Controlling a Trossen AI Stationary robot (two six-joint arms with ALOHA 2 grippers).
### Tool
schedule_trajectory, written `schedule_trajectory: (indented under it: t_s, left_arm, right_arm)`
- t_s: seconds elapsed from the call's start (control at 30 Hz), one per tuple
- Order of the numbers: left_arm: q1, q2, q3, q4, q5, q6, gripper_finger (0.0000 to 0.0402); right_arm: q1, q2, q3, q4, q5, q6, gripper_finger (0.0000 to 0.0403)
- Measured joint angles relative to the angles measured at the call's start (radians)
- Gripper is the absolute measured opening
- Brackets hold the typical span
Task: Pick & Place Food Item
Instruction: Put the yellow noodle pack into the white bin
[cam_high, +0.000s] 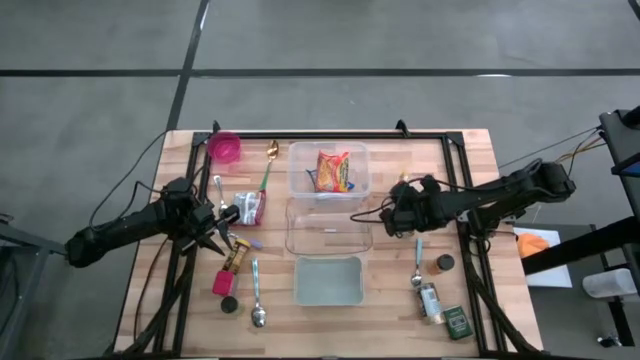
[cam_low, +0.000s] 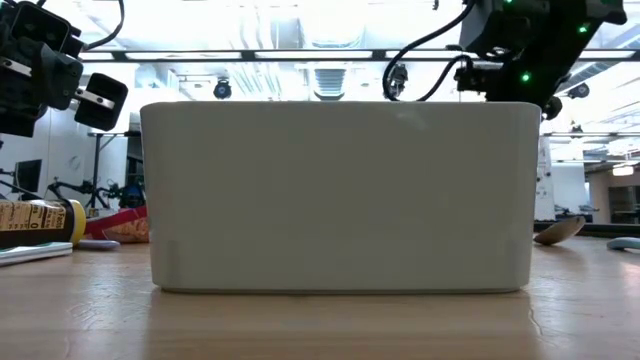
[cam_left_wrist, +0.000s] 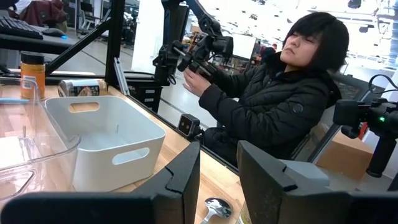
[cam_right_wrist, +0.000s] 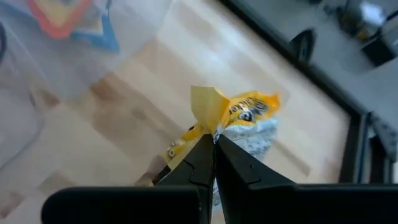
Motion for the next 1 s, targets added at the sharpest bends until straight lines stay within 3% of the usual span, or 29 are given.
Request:
schedule_trajectory:
  t_s: [0.47,1.0]
  left_arm:
    - [0.0,0.0,0.0,0.0,0.0,0.0,0.0111]
    - [0.0,0.0,0.0,0.0,0.0,0.0,0.0111]
  right_arm:
    - [0.064,0.0,-0.001,-0.017,0.137,-0.184,0.0008]
    - [0.174,0.0,0.024,-0.045,0.491,-0.359,0.0008]
